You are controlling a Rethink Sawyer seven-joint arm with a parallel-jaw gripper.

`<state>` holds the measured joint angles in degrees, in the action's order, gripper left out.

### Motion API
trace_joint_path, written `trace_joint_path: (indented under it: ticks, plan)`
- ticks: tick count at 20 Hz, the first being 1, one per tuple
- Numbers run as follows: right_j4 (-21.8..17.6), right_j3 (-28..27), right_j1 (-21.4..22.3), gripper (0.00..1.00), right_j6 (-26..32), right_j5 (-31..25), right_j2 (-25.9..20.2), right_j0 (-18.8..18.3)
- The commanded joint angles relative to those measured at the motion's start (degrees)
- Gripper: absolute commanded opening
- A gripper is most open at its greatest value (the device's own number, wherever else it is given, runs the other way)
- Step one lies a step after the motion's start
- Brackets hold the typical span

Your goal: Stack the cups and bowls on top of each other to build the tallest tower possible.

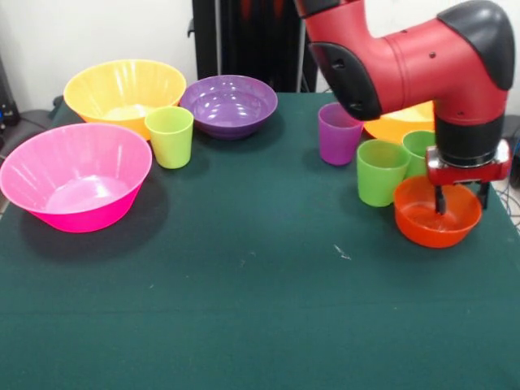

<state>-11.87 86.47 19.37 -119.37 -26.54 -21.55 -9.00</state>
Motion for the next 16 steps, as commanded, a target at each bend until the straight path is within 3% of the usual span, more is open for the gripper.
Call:
trace_joint_path:
  ticks: [1,16]
  plan:
    - [-6.3,-2.4,-0.9,1.0,7.0,-0.4,0.0,-2.4]
    - [-7.8,-4.4,-2.4,1.0,5.5,-0.8,-1.3,-2.1]
